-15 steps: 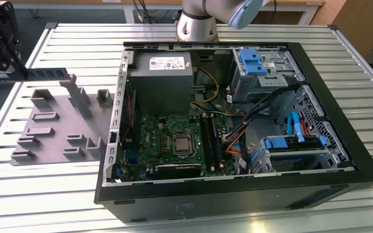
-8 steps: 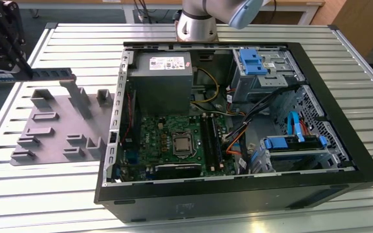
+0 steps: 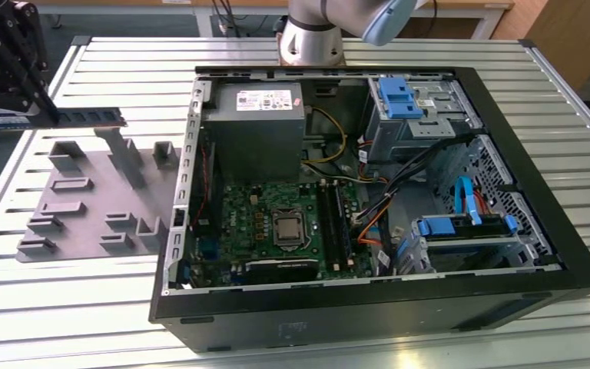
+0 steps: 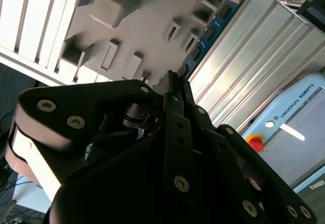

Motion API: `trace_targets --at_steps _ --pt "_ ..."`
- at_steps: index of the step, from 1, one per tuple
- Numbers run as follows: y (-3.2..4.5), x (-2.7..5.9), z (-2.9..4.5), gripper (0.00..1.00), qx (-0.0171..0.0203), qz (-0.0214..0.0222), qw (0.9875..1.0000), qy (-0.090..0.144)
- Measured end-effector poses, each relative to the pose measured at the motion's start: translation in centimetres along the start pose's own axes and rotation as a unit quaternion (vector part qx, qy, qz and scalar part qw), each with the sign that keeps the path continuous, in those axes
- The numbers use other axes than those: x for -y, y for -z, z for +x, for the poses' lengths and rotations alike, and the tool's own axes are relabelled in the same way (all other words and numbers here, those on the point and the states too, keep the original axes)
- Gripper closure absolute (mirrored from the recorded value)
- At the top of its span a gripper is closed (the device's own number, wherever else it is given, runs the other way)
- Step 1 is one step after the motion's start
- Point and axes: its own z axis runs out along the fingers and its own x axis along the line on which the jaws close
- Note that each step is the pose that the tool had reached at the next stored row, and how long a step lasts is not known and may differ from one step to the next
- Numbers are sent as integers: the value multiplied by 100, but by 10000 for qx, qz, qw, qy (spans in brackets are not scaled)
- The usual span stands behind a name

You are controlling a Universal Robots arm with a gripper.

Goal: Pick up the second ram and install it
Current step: 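Pick up the second ram and move it above second insertion slot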

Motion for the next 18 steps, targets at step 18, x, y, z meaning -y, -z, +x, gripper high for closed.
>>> trace_targets --at_steps 18 --pt "5 183 -1 86 0 0 10000 0"
